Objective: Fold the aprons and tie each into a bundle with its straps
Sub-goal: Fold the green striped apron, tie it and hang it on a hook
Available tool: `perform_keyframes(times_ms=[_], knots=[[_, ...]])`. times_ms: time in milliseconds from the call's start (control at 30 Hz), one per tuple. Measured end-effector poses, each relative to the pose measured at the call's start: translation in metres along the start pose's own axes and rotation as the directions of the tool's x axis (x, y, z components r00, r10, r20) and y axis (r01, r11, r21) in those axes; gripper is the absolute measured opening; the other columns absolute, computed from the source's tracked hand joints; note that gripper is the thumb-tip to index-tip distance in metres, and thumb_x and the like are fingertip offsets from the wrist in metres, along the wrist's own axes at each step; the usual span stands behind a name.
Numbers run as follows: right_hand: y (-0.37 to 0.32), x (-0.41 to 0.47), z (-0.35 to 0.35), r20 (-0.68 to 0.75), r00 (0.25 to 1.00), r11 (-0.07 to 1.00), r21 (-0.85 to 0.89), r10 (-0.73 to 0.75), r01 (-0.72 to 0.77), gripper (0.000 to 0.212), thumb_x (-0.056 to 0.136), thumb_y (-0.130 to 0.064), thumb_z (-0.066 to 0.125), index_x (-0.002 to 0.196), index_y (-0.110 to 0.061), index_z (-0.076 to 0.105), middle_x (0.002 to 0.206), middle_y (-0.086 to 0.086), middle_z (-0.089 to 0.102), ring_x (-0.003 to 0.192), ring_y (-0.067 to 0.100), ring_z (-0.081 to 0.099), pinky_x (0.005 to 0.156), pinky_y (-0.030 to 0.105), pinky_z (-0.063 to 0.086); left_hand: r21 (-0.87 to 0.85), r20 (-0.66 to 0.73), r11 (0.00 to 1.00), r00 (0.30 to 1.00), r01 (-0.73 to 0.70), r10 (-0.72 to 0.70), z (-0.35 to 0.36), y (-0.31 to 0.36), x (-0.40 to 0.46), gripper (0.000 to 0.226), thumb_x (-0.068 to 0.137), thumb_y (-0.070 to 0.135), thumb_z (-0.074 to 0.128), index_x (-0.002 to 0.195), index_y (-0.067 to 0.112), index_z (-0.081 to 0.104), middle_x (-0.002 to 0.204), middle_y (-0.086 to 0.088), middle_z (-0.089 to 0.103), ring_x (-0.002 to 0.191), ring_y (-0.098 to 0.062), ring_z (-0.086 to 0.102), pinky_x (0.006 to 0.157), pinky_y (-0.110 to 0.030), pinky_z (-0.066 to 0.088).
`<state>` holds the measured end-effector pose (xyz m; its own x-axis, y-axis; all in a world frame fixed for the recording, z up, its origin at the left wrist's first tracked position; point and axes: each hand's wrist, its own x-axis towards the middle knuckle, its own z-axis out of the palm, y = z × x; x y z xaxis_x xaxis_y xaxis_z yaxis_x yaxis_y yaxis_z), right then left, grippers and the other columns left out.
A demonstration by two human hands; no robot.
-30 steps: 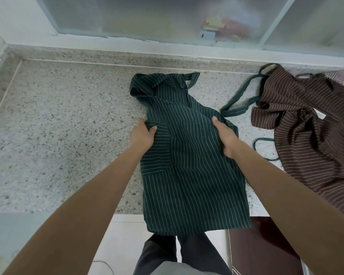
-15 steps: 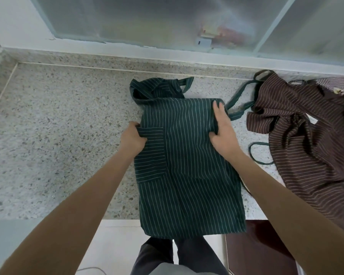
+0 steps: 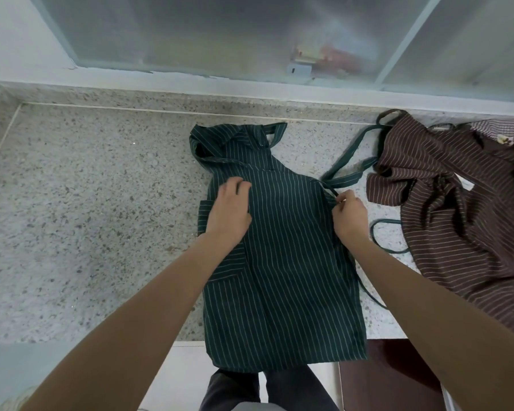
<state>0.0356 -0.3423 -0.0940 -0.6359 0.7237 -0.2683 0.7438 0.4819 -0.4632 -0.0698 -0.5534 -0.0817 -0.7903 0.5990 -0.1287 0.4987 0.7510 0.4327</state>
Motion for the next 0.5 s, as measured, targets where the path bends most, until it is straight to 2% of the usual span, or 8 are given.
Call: perform_keyframes(times_ms=[67, 133, 200, 267, 400, 500], knots=[[0.001, 0.006, -0.001, 0.051, 0.998, 0.999, -0.044, 0.025, -0.023, 0.024, 0.095, -0.018, 0.050, 0.115, -0.006, 0.043, 0.117, 0.020, 0.049, 0.086, 0.030, 0.048, 0.066, 0.037, 0.039, -0.011, 0.201, 1.000, 0.979, -0.026, 0.028, 0.007, 0.008, 0.006, 0.074, 0.084, 0.019, 0.068, 0.144, 0.012, 0.026, 0.149, -0.009, 0.022, 0.137, -0.028, 0.023, 0.112, -0.040, 0.029], [0.000, 0.011, 0.000, 0.120, 0.991, 0.990, -0.136, 0.059, -0.043, 0.041, 0.091, -0.031, 0.059, 0.119, -0.008, 0.039, 0.121, 0.018, 0.044, 0.097, 0.034, 0.052, 0.070, 0.040, 0.044, 0.028, 0.389, 0.999, 0.921, 0.018, -0.028, 0.015, 0.013, 0.011, 0.089, 0.079, 0.030, 0.073, 0.148, 0.019, 0.017, 0.155, -0.007, 0.010, 0.143, -0.031, 0.010, 0.114, -0.052, 0.021], [-0.001, 0.016, 0.002, 0.134, 0.987, 0.961, -0.273, 0.084, -0.045, 0.055, 0.087, -0.035, 0.065, 0.125, -0.009, 0.034, 0.127, 0.017, 0.038, 0.104, 0.037, 0.052, 0.072, 0.043, 0.044, 0.094, 0.500, 0.995, 0.862, 0.046, -0.087, 0.022, 0.014, 0.013, 0.101, 0.075, 0.034, 0.077, 0.150, 0.026, 0.009, 0.158, -0.004, -0.005, 0.144, -0.034, -0.003, 0.112, -0.061, 0.016], [0.000, 0.025, 0.001, 0.120, 0.987, 0.944, -0.324, 0.109, -0.065, 0.061, 0.086, -0.030, 0.067, 0.130, -0.008, 0.031, 0.130, 0.019, 0.033, 0.108, 0.038, 0.051, 0.075, 0.044, 0.045, 0.168, 0.548, 0.985, 0.827, 0.036, -0.124, 0.029, 0.013, 0.013, 0.110, 0.071, 0.034, 0.080, 0.150, 0.029, 0.003, 0.157, -0.004, -0.013, 0.144, -0.035, -0.008, 0.109, -0.064, 0.016], [0.011, 0.043, -0.009, 0.166, 0.986, 0.919, -0.392, 0.033, 0.035, 0.032, 0.091, -0.015, 0.054, 0.120, -0.007, 0.045, 0.122, 0.017, 0.049, 0.106, 0.035, 0.054, 0.072, 0.038, 0.041, 0.254, 0.543, 0.967, 0.824, 0.026, -0.165, 0.034, 0.014, 0.012, 0.118, 0.066, 0.031, 0.084, 0.150, 0.031, 0.000, 0.157, -0.005, -0.015, 0.143, -0.035, -0.009, 0.108, -0.063, 0.021], [0.020, 0.056, -0.028, 0.107, 0.994, 0.886, -0.460, -0.013, 0.061, 0.029, 0.091, -0.019, 0.053, 0.117, -0.006, 0.048, 0.118, 0.018, 0.051, 0.103, 0.036, 0.056, 0.072, 0.037, 0.042, 0.280, 0.530, 0.959, 0.827, 0.038, -0.187, 0.034, 0.018, 0.015, 0.120, 0.064, 0.029, 0.085, 0.149, 0.030, 0.002, 0.157, -0.005, -0.013, 0.143, -0.037, -0.007, 0.108, -0.061, 0.025]])
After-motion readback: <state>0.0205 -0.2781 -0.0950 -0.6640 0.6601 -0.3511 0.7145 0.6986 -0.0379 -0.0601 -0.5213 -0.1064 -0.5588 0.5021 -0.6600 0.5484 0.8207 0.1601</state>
